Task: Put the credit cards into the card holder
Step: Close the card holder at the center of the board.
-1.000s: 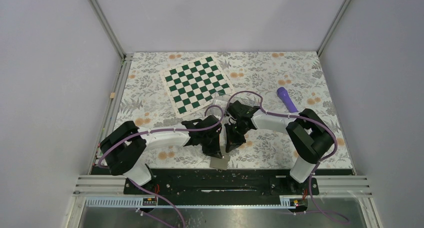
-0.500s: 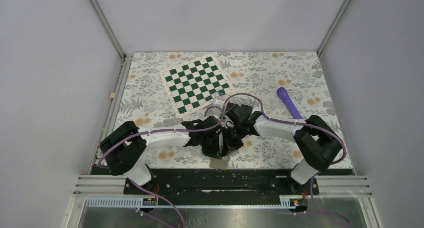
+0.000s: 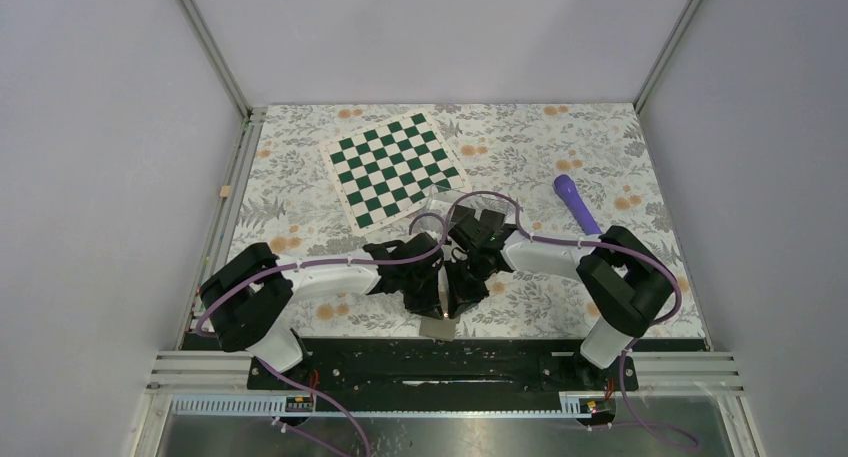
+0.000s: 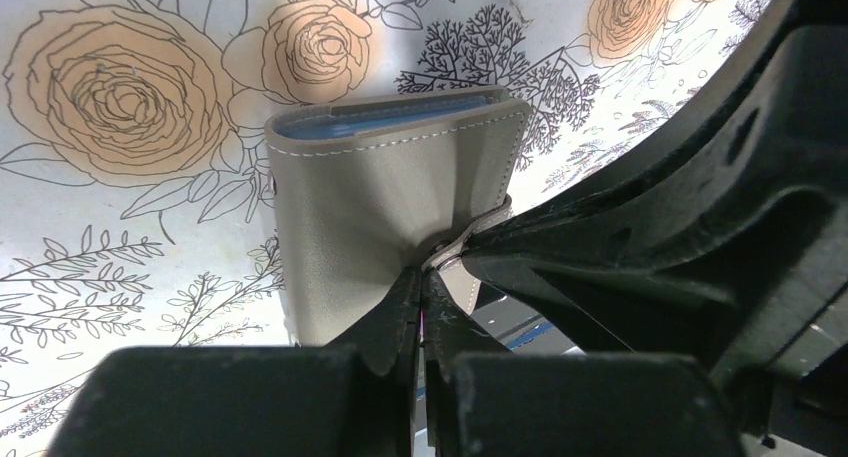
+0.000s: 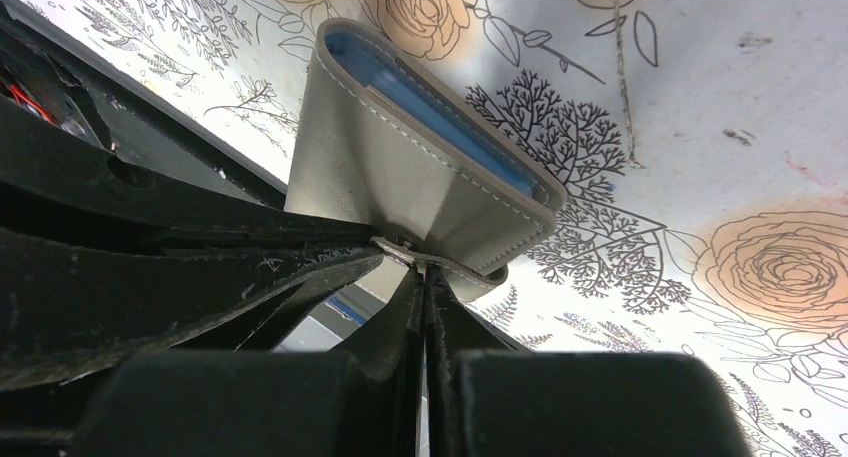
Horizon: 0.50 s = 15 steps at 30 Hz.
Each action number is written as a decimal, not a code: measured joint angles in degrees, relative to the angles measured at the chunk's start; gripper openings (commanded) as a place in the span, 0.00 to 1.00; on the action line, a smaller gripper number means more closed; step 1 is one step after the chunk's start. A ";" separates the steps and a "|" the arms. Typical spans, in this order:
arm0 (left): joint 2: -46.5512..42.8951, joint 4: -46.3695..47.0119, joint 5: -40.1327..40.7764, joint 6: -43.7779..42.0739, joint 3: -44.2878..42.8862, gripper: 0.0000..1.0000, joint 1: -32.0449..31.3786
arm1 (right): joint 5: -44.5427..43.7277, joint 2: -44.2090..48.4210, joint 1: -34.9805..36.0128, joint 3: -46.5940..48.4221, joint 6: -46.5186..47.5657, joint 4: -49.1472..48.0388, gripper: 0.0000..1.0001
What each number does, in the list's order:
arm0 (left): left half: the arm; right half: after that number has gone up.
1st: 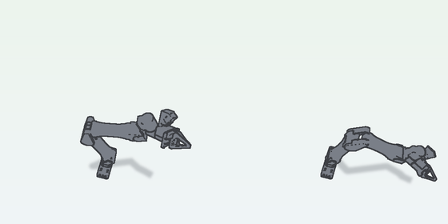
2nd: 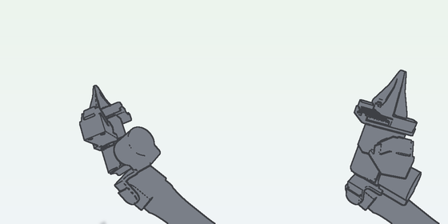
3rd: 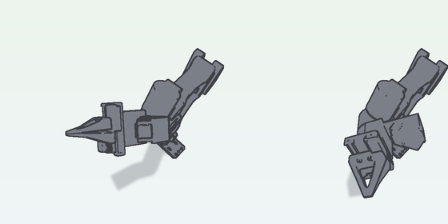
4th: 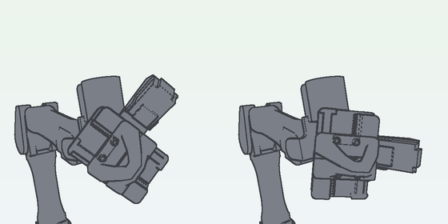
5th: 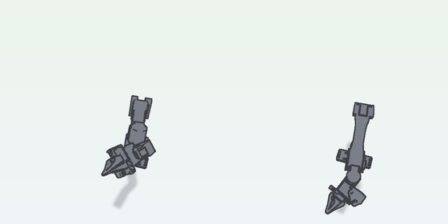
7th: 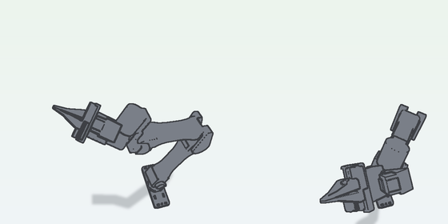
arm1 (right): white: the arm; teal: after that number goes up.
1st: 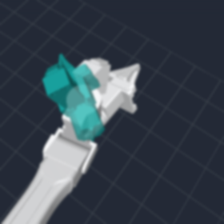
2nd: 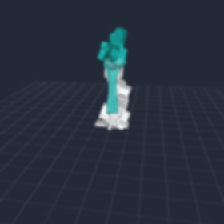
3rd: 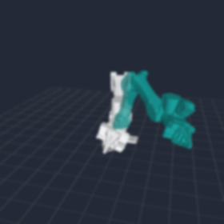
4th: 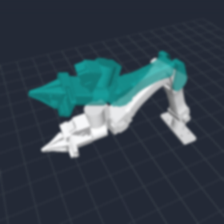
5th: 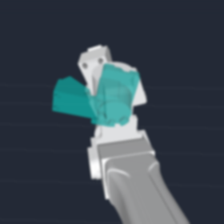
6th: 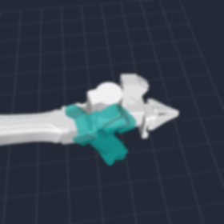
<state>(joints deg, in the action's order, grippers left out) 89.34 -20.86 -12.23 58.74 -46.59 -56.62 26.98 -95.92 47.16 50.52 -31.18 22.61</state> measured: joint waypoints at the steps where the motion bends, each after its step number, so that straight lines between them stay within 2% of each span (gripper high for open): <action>1: 0.00 0.02 0.00 0.00 0.00 0.00 -0.02 | -0.09 -0.07 0.04 0.04 0.00 0.07 0.00; 15: 0.55 0.28 -0.24 0.94 0.02 0.00 0.07 | -0.83 -2.14 0.46 2.47 -0.24 2.84 0.00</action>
<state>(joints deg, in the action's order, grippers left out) 89.89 -20.58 -12.47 59.68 -46.57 -56.55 26.15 -98.06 47.62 52.99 -31.42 25.45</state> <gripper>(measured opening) 0.006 0.017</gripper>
